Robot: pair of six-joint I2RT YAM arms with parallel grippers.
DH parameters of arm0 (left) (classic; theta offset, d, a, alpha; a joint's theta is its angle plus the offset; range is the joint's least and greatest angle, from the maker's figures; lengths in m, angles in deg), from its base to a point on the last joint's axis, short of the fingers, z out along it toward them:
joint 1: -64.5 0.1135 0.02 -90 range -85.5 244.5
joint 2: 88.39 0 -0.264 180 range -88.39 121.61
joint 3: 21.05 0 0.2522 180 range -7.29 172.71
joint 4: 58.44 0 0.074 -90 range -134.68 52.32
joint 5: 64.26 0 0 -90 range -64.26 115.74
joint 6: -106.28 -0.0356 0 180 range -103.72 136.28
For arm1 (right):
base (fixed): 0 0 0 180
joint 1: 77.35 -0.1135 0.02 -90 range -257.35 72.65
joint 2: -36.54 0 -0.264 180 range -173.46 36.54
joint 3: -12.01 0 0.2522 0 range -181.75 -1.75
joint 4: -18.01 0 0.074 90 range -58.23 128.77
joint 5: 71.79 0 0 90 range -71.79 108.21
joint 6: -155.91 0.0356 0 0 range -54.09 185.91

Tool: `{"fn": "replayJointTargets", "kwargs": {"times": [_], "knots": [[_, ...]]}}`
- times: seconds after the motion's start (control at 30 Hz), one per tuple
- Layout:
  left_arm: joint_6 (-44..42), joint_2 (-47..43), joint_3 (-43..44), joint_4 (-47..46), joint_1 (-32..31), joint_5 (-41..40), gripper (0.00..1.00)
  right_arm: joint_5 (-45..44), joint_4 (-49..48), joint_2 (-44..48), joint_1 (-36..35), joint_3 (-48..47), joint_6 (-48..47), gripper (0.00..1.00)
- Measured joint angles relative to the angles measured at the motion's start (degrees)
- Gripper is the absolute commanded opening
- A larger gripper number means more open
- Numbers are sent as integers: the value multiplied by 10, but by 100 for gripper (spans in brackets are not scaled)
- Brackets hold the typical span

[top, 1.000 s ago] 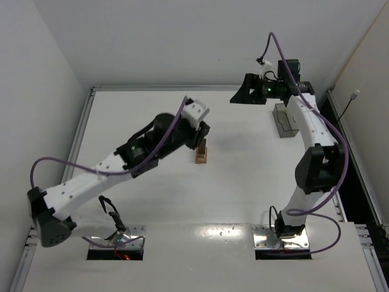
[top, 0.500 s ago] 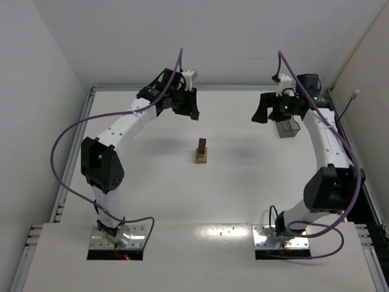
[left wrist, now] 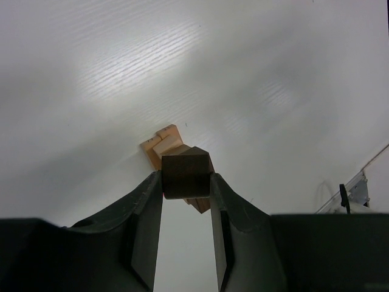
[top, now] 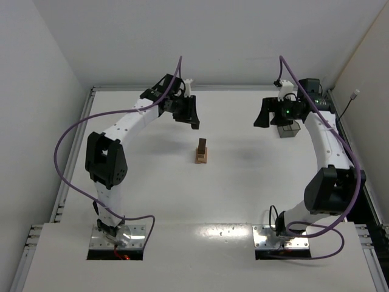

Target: Build the wood block tower

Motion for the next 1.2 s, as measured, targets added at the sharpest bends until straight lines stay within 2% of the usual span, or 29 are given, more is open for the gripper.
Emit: {"fn": "replayJointTargets", "kwargs": {"times": [0.27,1.2], "knots": [[7,0,-37,3,-10,-1,0,1,-1,3,3,12,0,82],[11,-28,-75,11,-67,-59,0,15,1,11,3,20,5,81]]}}
